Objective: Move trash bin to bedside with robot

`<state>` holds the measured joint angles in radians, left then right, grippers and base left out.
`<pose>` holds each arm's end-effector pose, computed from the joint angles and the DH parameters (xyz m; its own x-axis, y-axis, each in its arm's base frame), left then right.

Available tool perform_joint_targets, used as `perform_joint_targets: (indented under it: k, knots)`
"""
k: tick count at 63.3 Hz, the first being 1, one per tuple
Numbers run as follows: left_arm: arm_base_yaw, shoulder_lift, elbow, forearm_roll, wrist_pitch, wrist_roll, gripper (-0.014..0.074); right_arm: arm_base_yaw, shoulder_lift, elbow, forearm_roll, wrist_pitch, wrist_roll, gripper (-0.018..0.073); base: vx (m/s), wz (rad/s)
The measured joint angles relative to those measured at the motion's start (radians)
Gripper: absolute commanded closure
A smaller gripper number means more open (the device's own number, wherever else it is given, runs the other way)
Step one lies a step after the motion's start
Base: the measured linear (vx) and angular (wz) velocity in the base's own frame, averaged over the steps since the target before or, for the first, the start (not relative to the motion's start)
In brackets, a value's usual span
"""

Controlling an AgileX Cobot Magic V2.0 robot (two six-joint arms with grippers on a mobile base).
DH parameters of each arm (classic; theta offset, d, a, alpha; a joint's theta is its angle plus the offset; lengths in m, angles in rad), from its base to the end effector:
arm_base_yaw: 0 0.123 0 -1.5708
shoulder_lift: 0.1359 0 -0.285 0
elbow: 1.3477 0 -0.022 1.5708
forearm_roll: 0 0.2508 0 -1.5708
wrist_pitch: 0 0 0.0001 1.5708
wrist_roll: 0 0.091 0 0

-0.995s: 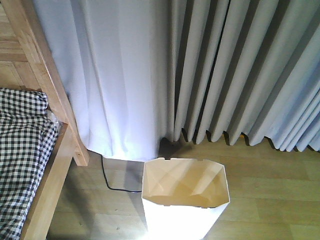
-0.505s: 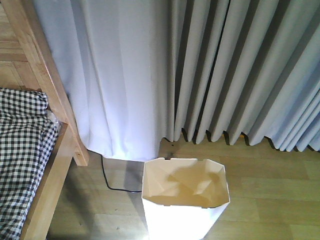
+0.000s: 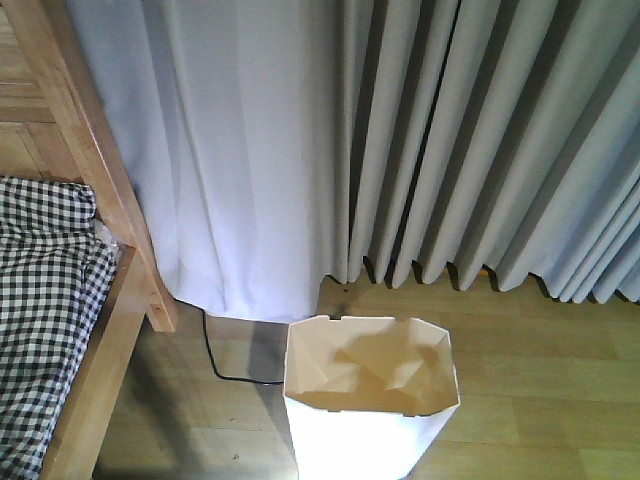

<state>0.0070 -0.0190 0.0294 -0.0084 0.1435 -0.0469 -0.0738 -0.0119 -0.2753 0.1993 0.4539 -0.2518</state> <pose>0.0561 0.0003 0.1913 -0.0662 -0.0557 -0.9963 -0.0095 0.9984 -0.0551 0.0335 0.0055 0.2639 -0.0703 -0.0669 -0.9953 -0.0180 0.9977 -0.0658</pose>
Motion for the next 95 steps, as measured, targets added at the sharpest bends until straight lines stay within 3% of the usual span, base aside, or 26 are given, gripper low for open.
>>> perform_joint_targets:
  k: [9, 19, 31, 36, 95]
  knots:
    - [0.000, 0.000, 0.000, 0.000, 0.000, 0.000, 0.0602, 0.000, 0.000, 0.009, -0.016, -0.020, 0.000, 0.0570, 0.00, 0.00]
    - [0.000, 0.000, 0.000, 0.000, 0.000, 0.000, 0.0602, 0.000, 0.000, 0.105, -0.065, -0.163, 0.011, 0.0570, 0.00, 0.00]
    - [0.000, 0.000, 0.000, 0.000, 0.000, 0.000, 0.0602, 0.031, 0.000, 0.251, -0.251, -0.317, 0.207, 0.0570, 0.00, 0.00]
    - [0.000, 0.000, 0.000, 0.000, 0.000, 0.000, 0.0602, 0.063, 0.000, 0.290, -0.282, -0.351, 0.241, 0.0570, 0.00, 0.00]
    - [0.000, 0.000, 0.000, 0.000, 0.000, 0.000, 0.0602, 0.076, 0.000, 0.303, -0.224, -0.381, 0.293, 0.0570, 0.00, 0.00]
